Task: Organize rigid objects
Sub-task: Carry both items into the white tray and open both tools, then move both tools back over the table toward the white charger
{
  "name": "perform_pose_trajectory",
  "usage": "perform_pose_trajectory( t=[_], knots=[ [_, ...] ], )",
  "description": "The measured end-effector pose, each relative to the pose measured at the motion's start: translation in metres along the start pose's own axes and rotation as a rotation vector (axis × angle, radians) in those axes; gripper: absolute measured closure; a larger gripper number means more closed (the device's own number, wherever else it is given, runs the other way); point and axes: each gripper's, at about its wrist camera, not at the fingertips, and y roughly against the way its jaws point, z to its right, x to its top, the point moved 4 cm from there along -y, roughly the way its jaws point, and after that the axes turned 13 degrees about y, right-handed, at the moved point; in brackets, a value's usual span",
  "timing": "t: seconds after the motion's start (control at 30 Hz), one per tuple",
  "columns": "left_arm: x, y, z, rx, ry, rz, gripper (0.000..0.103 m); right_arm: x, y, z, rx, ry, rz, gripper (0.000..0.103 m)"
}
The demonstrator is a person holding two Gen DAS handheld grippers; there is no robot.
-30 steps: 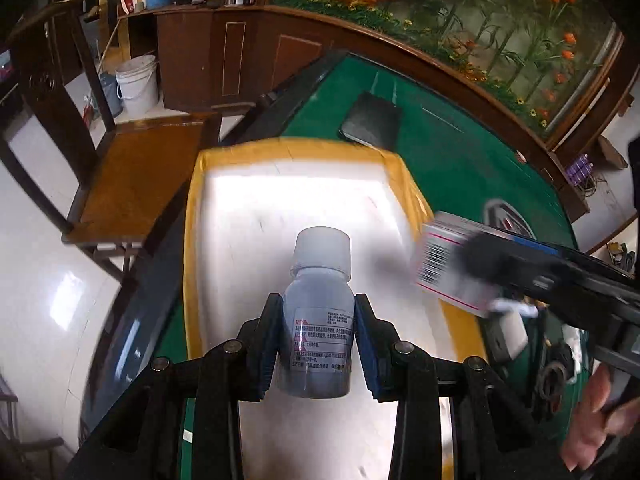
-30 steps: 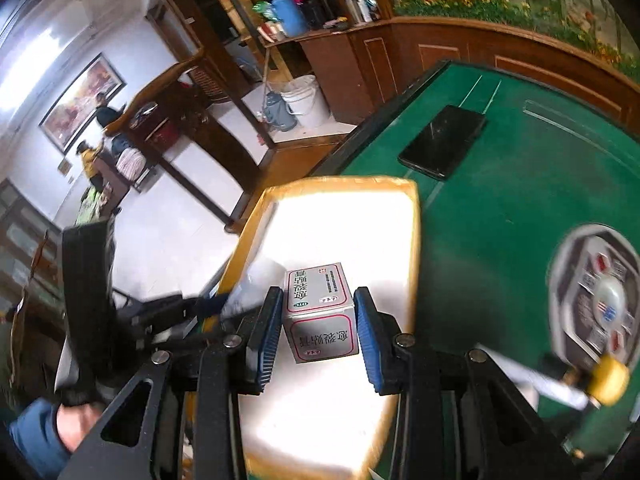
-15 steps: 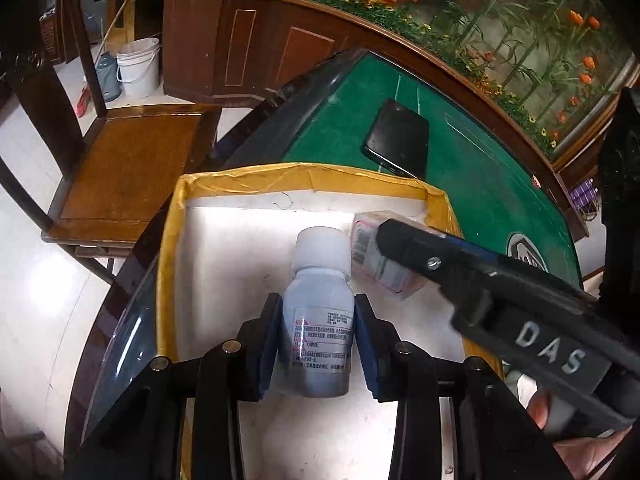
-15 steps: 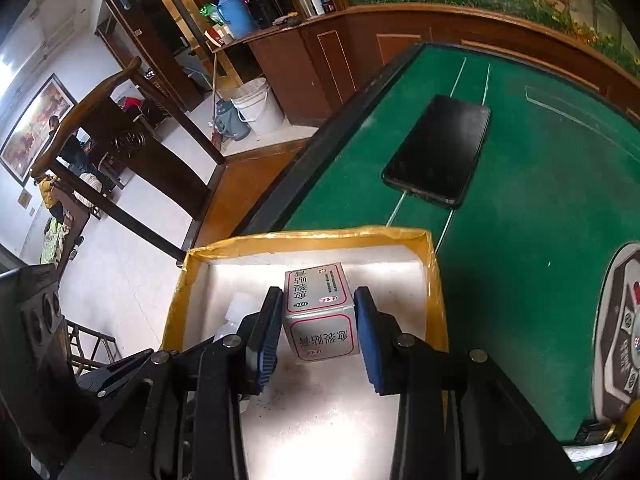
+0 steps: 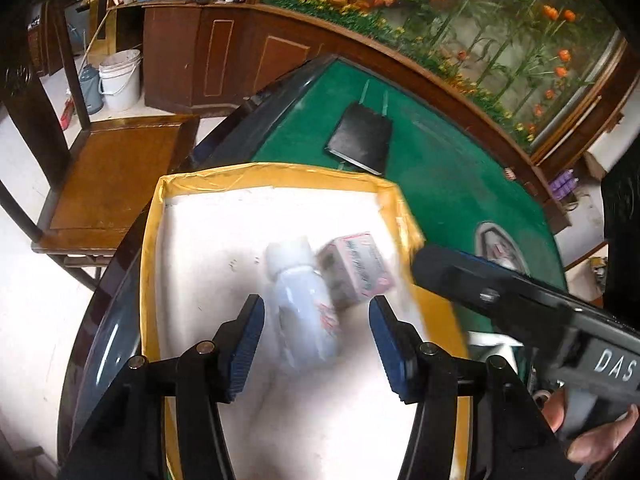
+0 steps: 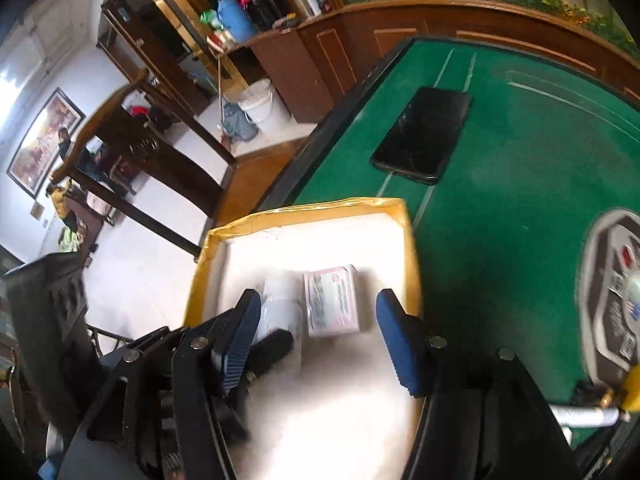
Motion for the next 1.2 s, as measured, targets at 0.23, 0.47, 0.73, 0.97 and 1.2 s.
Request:
perform_pose_trajectory(
  t=[0.23, 0.47, 0.73, 0.97, 1.2],
  knots=[
    [-0.029, 0.029, 0.030, -0.081, -0.060, 0.012, 0.045, -0.056, 0.071, 0.019, 0.014, -0.052, 0.037, 0.044],
    [-0.074, 0.025, 0.091, -0.171, -0.181, -0.078, 0.038, -0.145, 0.153, 0.065, -0.074, -0.167, 0.078, 0.043],
    [-0.113, -0.015, 0.163, -0.150, -0.373, -0.198, 0.039, -0.207, 0.201, 0.124, -0.126, -0.318, 0.090, 0.043],
    [-0.124, -0.051, 0.187, -0.044, -0.444, -0.234, 0.039, -0.220, 0.228, 0.156, -0.109, -0.310, 0.138, 0.038],
    [-0.126, -0.080, 0.195, 0.020, -0.450, -0.271, 0.038, -0.237, 0.245, 0.184, -0.099, -0.320, 0.142, 0.038]
  ],
)
